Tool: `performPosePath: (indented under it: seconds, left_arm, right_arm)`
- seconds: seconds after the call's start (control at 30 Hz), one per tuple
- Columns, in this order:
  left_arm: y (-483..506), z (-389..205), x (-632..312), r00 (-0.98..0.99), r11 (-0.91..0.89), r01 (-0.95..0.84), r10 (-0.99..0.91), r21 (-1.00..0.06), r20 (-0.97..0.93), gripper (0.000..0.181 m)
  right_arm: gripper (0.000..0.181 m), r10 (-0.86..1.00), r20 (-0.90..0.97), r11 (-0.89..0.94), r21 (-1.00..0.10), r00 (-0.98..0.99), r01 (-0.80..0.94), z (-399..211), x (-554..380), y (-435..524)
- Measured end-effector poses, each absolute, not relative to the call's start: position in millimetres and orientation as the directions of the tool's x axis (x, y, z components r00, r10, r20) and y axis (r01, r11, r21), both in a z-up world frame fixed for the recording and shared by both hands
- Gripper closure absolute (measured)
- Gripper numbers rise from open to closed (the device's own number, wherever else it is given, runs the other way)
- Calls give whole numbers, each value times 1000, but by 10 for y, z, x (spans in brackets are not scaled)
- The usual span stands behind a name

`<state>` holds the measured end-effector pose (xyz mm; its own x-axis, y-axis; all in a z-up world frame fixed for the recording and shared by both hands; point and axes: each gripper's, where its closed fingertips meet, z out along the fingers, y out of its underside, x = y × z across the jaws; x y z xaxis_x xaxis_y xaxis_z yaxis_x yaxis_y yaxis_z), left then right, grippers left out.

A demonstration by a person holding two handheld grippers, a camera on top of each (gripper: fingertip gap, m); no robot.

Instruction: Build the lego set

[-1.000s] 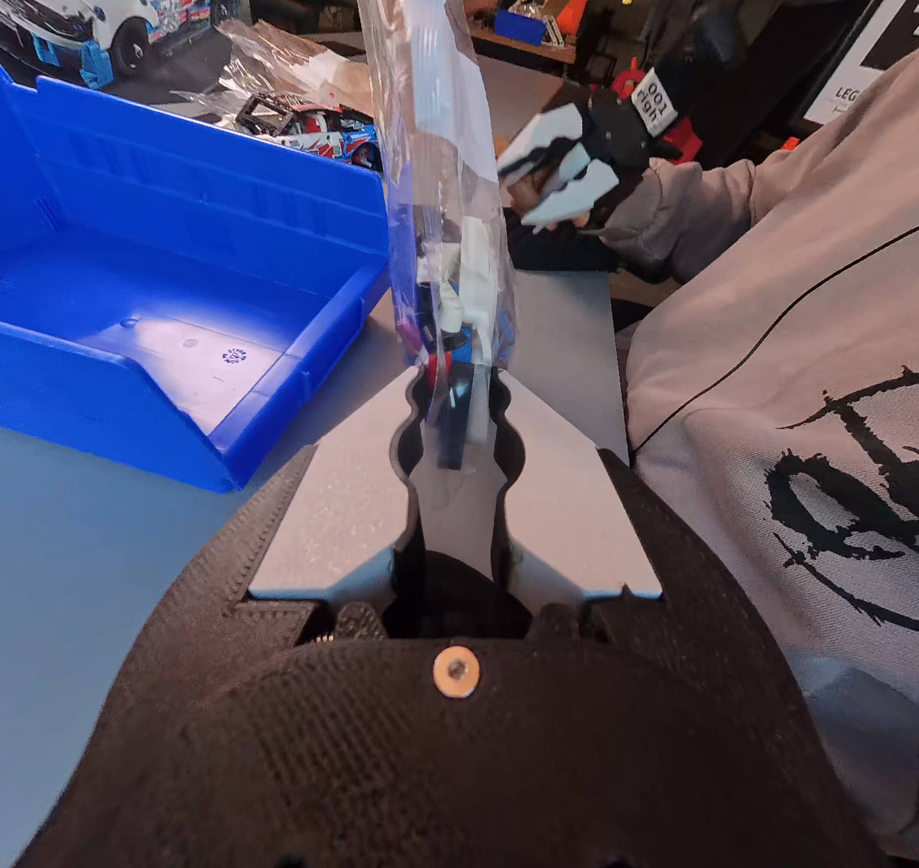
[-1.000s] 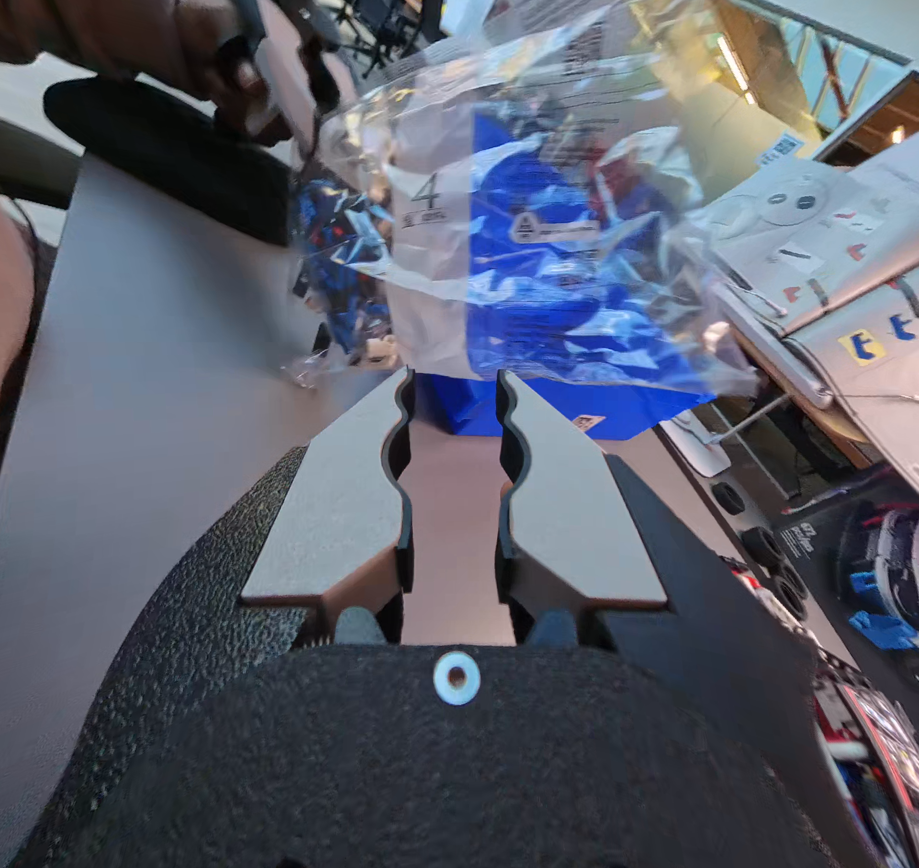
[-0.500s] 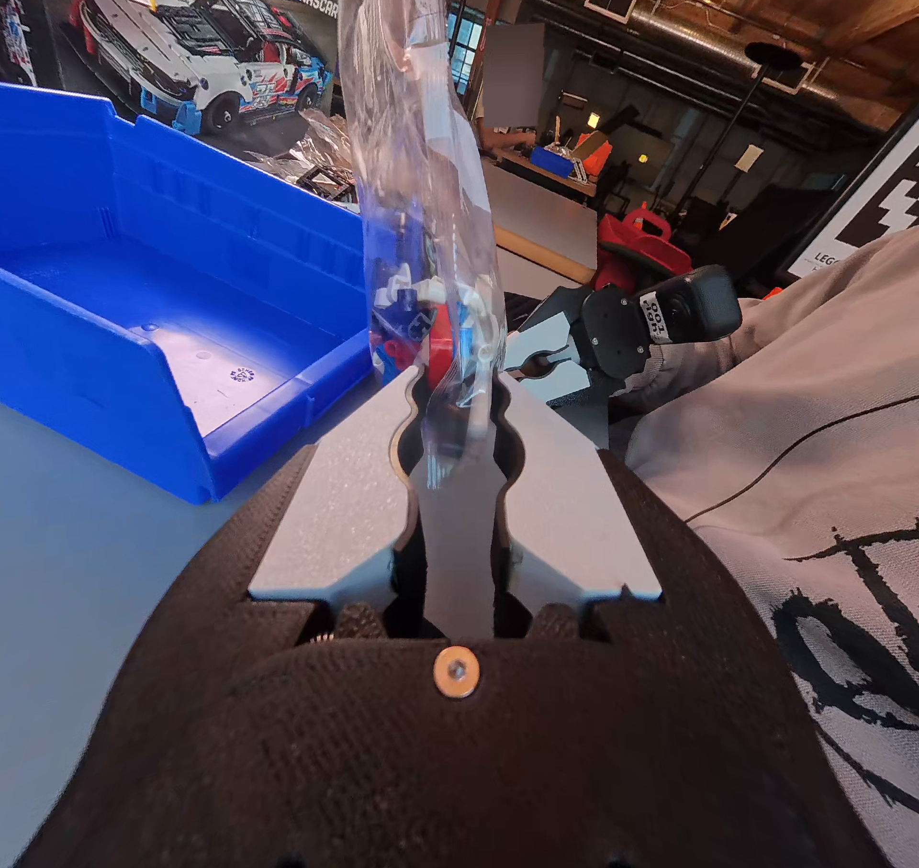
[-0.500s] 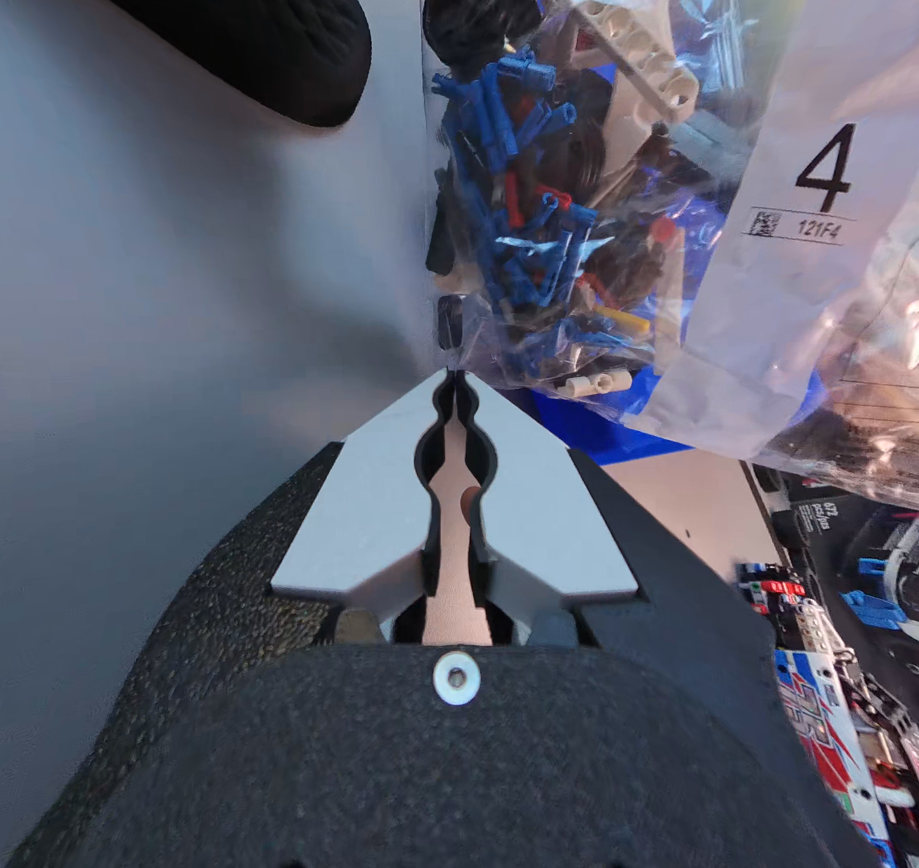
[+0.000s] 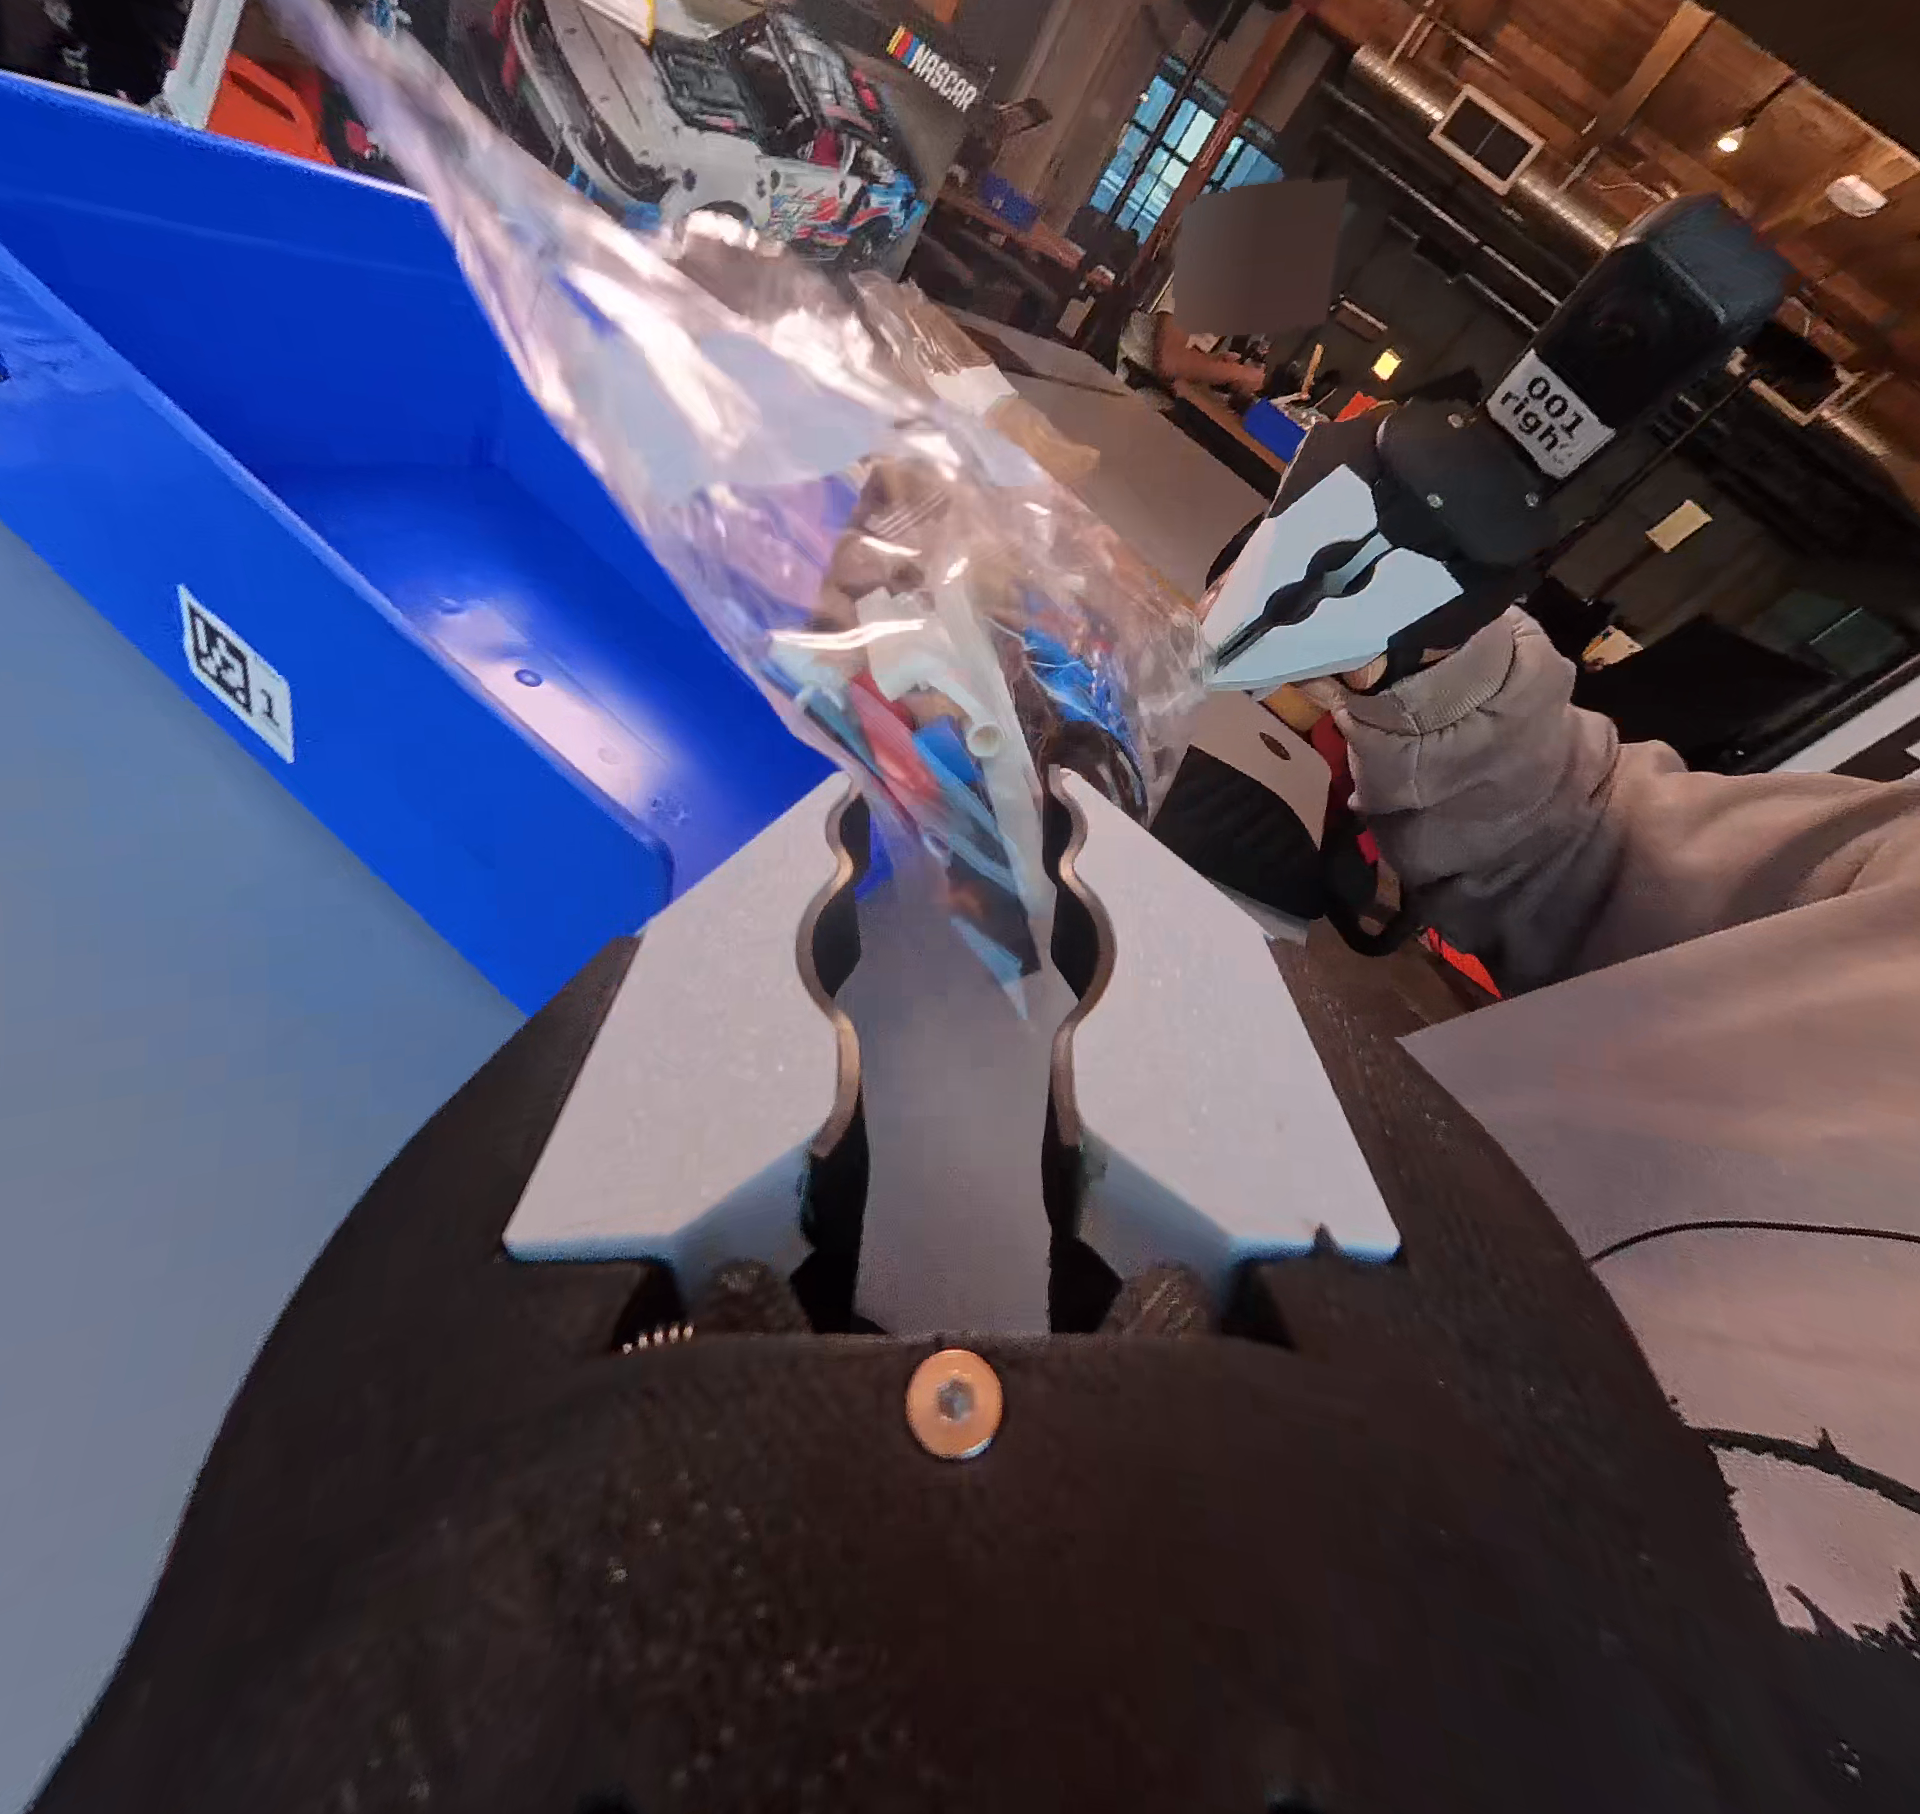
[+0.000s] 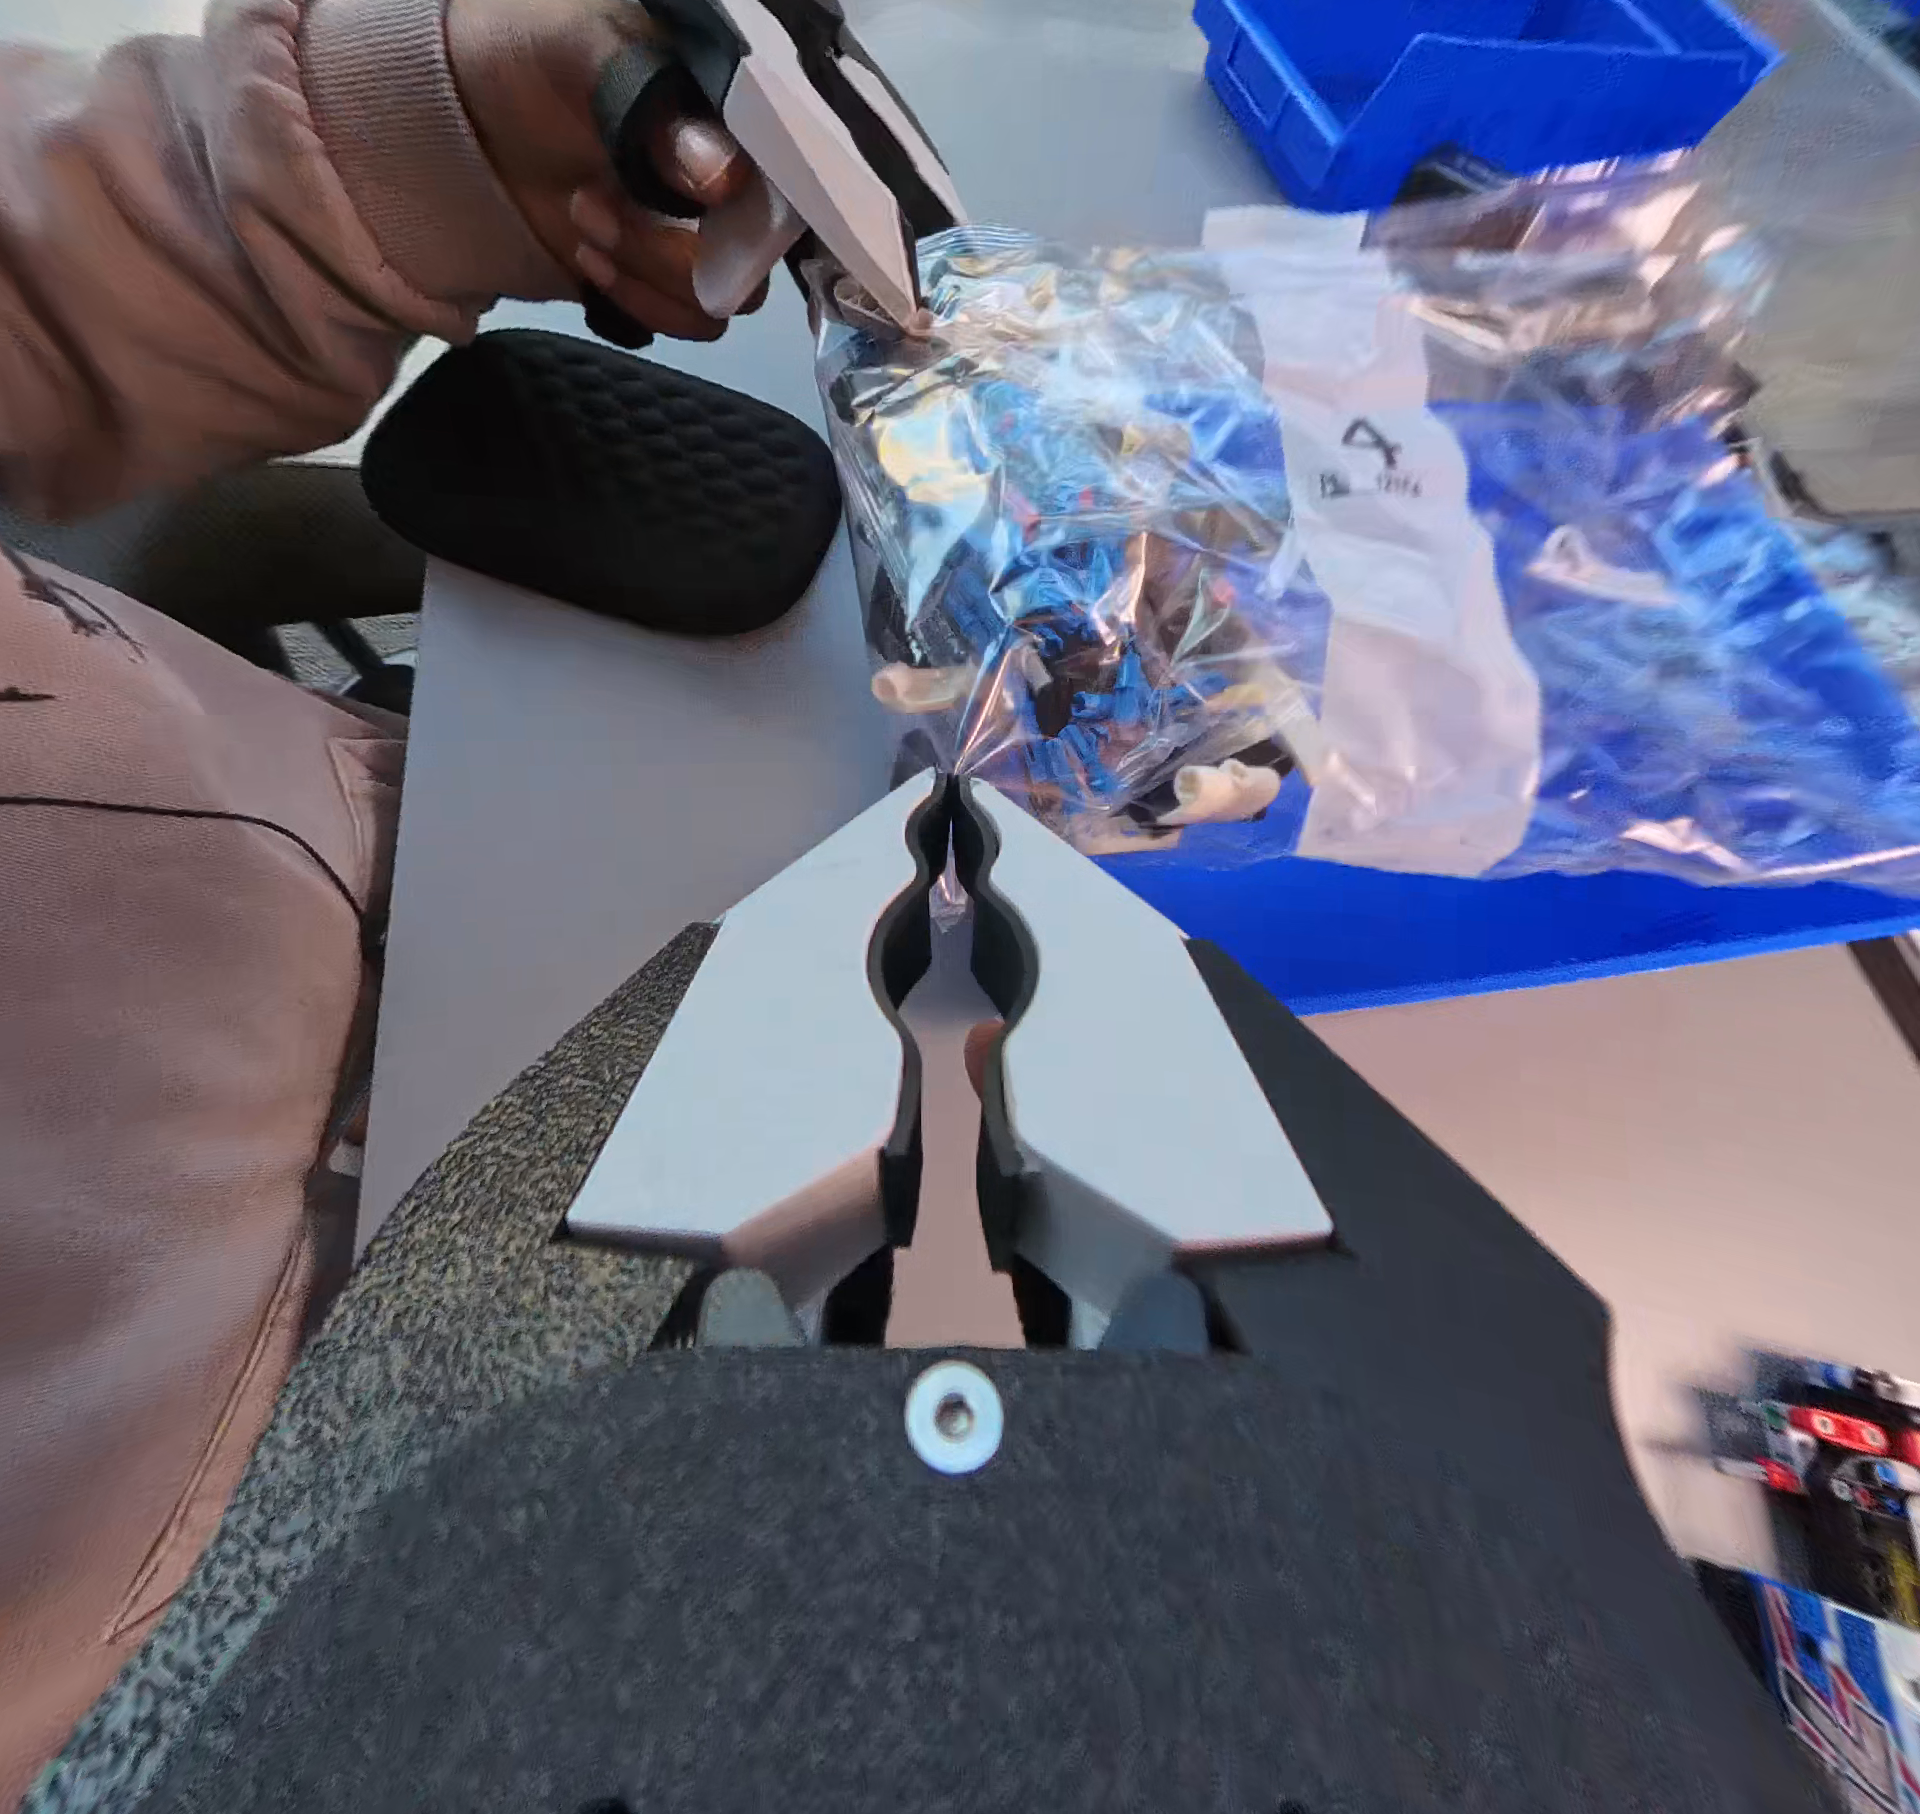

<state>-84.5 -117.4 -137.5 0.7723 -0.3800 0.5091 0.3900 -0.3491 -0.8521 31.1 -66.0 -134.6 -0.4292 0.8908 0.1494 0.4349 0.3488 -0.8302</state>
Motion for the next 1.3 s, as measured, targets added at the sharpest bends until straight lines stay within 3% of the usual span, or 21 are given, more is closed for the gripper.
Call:
performPosePath:
  seconds: [0.03,0.13,0.27,0.37,0.47,0.57,0.7,0.77,0.83,0.93,1.0,1.13,1.23,1.3]
  left_arm:
    - [-1159,-1412,-870,775,-364,389,-367,-846,515,148]
    - [-1161,-1511,-932,810,-378,342,-346,-860,474,142]
    - [-1282,-1441,-1042,892,-293,166,-362,-941,271,128]
    - [-1425,-1373,-896,886,-205,-71,-462,-976,32,122]
    - [-1425,-1601,-671,843,-217,-314,-512,-924,-166,116]
    - [-1264,-1954,-674,760,-244,-601,-469,-761,-449,124]
    - [-1065,-1998,-753,648,-225,-756,-397,-615,-650,173]
    - [-1013,-1850,-785,691,-218,-714,-374,-665,-619,177]
    - [-980,-1699,-830,753,-223,-640,-373,-735,-543,179]
    - [-910,-1536,-940,798,-243,-580,-360,-777,-484,181]
    - [-851,-1459,-983,819,-259,-548,-360,-795,-447,181]
    - [-723,-1306,-1067,813,-257,-548,-387,-796,-435,181]
    - [-635,-1127,-1212,806,-256,-556,-398,-791,-437,181]
    - [-584,-1031,-1332,807,-253,-550,-405,-796,-429,180]
  right_arm:
    - [181,889,107,327,-829,-444,454,-1380,299,-620]
    - [181,883,-5,257,-831,-470,493,-1482,273,-538]
    - [181,880,-82,188,-844,-468,502,-1490,255,-406]
    - [181,873,-166,99,-860,-459,500,-1395,213,-341]
    - [181,862,-259,3,-857,-436,516,-1338,135,-294]
    - [181,827,-369,-111,-846,-423,521,-1264,60,-278]
    - [181,817,-427,-201,-841,-387,503,-1234,11,-157]
    - [181,837,-377,-178,-873,-397,454,-1196,40,-90]
    - [179,886,-199,-32,-927,-419,373,-1181,92,-29]
    - [142,880,68,222,-934,-471,281,-1200,192,-103]
    - [130,861,215,372,-885,-462,281,-1273,188,-132]
    - [156,773,525,617,-753,-356,230,-1167,55,36]
    - [163,772,509,608,-765,-381,211,-984,11,140]
    - [179,806,437,535,-827,-400,174,-810,2,258]
